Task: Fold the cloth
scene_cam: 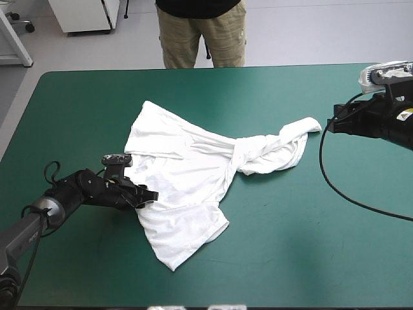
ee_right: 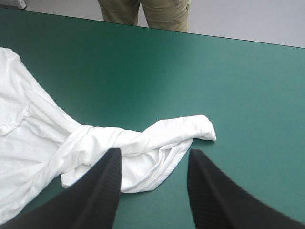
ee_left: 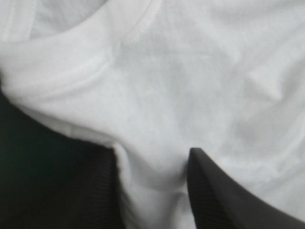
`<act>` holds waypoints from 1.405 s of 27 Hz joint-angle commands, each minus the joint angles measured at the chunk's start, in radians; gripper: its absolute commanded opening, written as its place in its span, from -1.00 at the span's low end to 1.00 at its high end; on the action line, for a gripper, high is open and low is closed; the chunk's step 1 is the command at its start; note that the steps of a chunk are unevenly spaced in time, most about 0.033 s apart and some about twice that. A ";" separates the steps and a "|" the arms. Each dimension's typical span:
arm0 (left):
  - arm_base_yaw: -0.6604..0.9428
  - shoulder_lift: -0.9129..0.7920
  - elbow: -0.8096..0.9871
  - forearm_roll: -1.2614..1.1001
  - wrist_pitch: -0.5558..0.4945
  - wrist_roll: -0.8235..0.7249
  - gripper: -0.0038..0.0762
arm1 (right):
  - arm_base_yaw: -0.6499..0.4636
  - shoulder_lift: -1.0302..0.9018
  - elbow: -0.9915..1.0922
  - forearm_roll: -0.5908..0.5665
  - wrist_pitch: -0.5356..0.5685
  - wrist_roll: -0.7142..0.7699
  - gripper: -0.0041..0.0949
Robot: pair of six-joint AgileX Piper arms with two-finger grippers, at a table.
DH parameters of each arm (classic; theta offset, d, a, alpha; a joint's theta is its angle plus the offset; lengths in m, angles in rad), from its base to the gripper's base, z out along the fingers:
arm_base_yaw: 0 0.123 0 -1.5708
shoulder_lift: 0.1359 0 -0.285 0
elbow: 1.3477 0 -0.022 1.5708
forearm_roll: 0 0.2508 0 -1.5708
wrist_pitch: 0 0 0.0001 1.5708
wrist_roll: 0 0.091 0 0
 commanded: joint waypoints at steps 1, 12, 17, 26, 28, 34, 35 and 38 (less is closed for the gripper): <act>-0.010 0.016 0.007 -0.083 0.002 0.028 -0.53 | 0.001 -0.002 -0.025 0.021 -0.020 -0.023 -0.08; -0.010 -0.060 -0.038 -0.063 0.034 0.081 -0.93 | 0.001 0.007 -0.006 0.016 -0.006 -0.038 -0.25; -0.010 -0.131 -0.144 -0.056 0.091 0.076 -0.93 | 0.001 0.046 -0.006 0.016 0.039 -0.046 -0.24; -0.010 -0.131 -0.187 -0.026 0.104 0.076 -0.93 | 0.006 0.245 -0.006 0.052 0.050 -0.075 0.28; -0.010 -0.131 -0.187 -0.006 0.100 0.065 -0.93 | 0.053 0.327 -0.006 0.050 0.044 -0.071 0.24; -0.010 -0.131 -0.187 -0.006 0.102 0.061 -0.93 | 0.182 0.560 -0.014 -0.241 -0.164 0.160 0.17; -0.010 -0.131 -0.187 -0.006 0.104 0.061 -0.93 | 0.182 0.582 -0.016 -0.241 -0.171 0.164 0.17; -0.010 -0.131 -0.187 -0.006 0.102 0.061 -0.93 | 0.182 0.671 -0.016 -0.194 -0.201 0.157 0.17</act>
